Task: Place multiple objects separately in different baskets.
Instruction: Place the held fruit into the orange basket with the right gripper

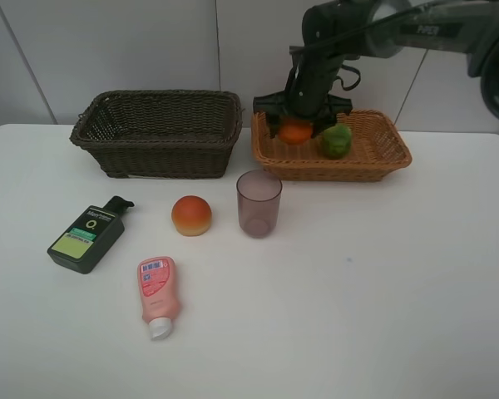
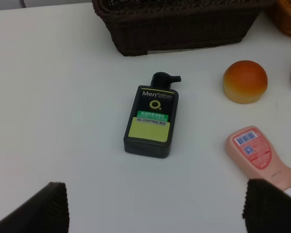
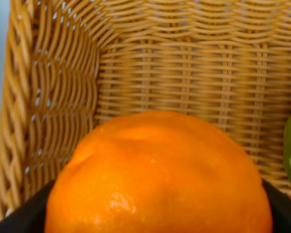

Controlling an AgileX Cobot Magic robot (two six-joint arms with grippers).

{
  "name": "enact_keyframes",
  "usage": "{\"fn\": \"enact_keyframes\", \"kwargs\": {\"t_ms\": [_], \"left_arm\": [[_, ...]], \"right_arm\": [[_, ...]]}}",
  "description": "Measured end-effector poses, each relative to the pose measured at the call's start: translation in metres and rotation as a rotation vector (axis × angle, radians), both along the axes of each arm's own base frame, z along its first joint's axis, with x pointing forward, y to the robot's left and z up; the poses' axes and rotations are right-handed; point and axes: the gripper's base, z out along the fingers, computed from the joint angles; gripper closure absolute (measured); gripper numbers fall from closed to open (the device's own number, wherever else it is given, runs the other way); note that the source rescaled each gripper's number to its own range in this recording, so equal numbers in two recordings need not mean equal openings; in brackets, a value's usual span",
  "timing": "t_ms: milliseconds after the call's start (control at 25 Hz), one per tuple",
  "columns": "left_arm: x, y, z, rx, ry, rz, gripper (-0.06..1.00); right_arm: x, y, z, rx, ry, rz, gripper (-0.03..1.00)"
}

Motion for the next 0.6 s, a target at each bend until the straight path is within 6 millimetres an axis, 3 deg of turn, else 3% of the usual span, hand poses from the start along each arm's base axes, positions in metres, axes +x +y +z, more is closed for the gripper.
{"fn": "enact_keyframes", "kwargs": {"t_ms": [600], "left_arm": [[0.000,0.000,0.000,0.000,0.000,0.000,0.01]], "right_arm": [[0.004,0.000,-0.013,0.004,-0.025,0.016,0.69]]}}
